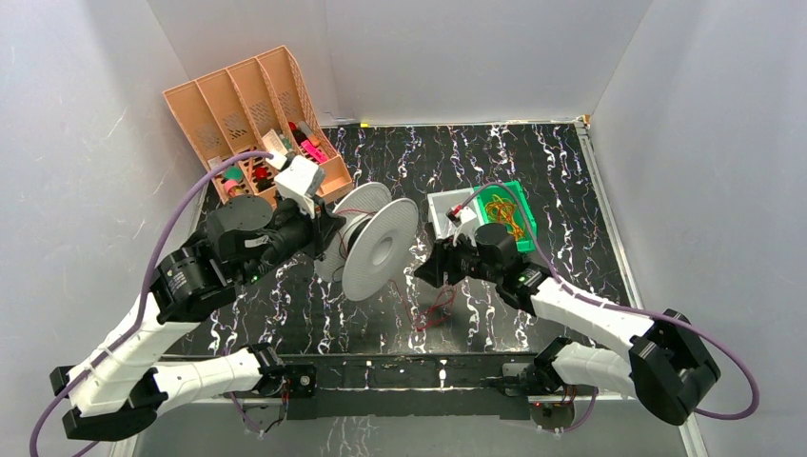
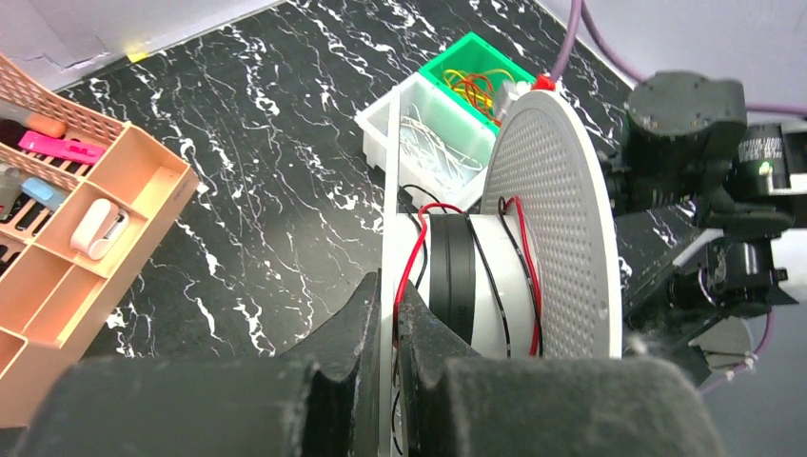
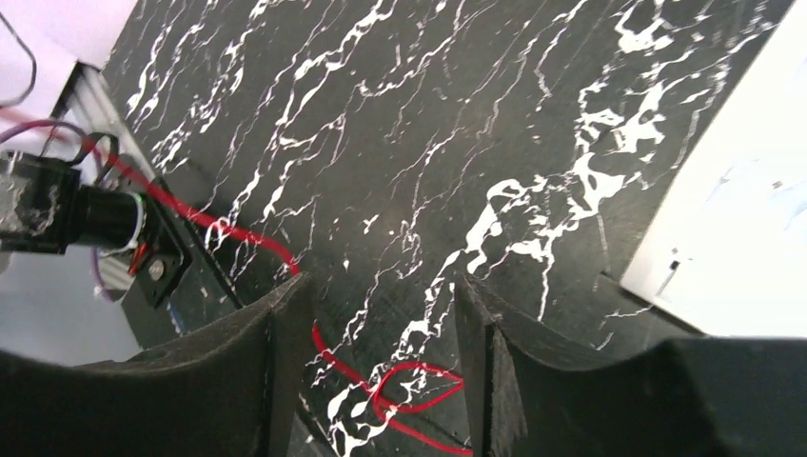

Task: Wrap the cables

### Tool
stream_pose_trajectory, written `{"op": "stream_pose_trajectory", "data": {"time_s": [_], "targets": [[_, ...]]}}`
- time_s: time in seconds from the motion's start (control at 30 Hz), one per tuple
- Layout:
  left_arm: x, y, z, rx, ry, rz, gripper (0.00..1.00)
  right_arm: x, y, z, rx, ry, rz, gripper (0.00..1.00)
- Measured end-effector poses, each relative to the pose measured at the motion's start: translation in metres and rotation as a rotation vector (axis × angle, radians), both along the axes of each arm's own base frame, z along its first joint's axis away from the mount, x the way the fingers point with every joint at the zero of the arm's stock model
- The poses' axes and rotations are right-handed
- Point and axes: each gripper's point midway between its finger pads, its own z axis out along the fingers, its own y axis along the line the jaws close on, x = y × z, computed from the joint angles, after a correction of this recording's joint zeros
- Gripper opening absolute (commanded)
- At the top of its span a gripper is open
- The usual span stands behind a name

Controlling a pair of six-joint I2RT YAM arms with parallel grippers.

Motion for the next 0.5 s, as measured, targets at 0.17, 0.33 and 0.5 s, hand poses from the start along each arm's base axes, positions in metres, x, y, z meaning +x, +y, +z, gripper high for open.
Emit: {"op": "stream_pose_trajectory", "data": {"time_s": [0.17,0.33,0.5], "targets": [[0.007,0.003,0.01,-0.032,-0.016,0.054,0.0,-0.018,0.009,-0.01,0.066,0.062,0.078,0.67],[0.015,0.002,0.014,-0.054,-0.021,0.096,0.0,-0.026,0.023,-0.025,0.125,0.148,0.122,0.68],[0.021,0.003,0.014,-0.063,-0.016,0.138,0.0,-0.036,0.036,-0.047,0.141,0.229,0.153,0.68]]}}
